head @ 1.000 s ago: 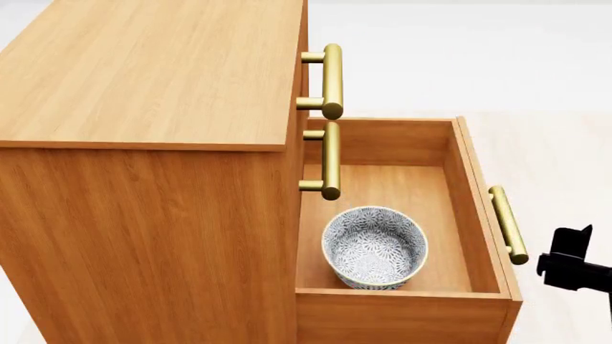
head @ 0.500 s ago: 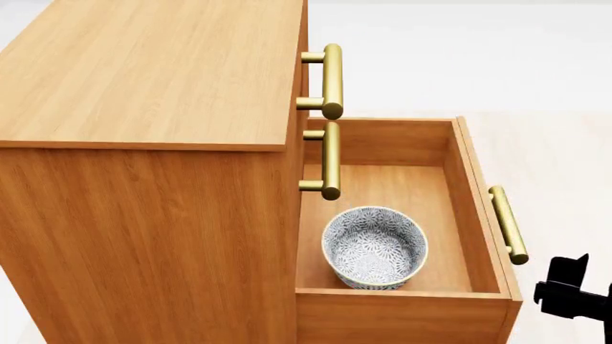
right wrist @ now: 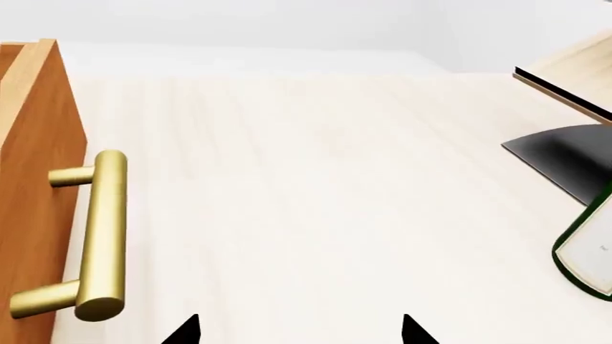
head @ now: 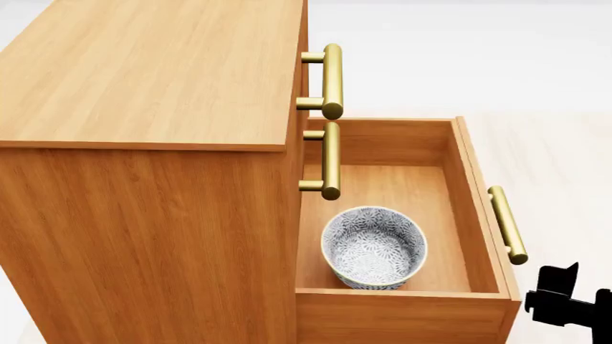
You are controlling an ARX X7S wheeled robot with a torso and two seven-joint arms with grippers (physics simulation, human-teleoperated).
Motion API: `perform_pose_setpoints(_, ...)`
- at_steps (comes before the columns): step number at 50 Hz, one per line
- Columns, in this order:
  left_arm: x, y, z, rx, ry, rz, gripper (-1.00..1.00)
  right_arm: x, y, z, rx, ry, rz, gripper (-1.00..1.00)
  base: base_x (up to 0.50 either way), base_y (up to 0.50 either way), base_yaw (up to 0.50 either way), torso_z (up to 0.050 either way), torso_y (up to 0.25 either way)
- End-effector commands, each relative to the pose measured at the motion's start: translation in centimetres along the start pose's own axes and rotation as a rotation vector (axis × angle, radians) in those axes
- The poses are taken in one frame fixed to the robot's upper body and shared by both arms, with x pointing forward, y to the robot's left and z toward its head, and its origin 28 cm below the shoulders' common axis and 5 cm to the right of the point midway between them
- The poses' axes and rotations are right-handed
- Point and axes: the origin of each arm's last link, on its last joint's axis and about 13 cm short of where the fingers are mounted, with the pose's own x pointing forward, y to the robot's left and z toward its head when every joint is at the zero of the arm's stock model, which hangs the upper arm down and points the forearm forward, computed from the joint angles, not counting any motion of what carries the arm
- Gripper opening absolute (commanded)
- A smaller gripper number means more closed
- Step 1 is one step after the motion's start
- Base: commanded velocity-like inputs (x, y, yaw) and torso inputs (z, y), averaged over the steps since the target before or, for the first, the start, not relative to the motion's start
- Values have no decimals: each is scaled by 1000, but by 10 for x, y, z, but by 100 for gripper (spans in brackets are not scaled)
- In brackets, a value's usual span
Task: Put the bowl in the bottom drawer of the cabinet and close it.
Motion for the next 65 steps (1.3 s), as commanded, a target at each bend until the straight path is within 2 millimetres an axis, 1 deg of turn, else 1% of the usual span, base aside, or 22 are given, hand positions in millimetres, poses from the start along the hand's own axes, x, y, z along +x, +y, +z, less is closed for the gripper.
perform_pose_setpoints(1, 0, 0, 0, -1, -2, 1, 100, 4, 8, -7, -19, 17, 16, 100, 0, 0, 0, 0, 0)
perform_pose_setpoints(11, 1, 0, -1, -2, -2, 3, 100, 7, 13, -7, -21, 20, 31, 100, 0, 0, 0, 0, 0)
perform_pose_setpoints(45, 0, 0, 0, -2, -2, 9, 100, 6, 26, -1, -16, 8, 83, 100, 0, 0, 0, 0, 0)
perform_pose_setpoints(65, 0, 0, 1, -6, -1, 12, 100, 5, 36, -6, -22, 15, 118, 100, 0, 0, 0, 0, 0)
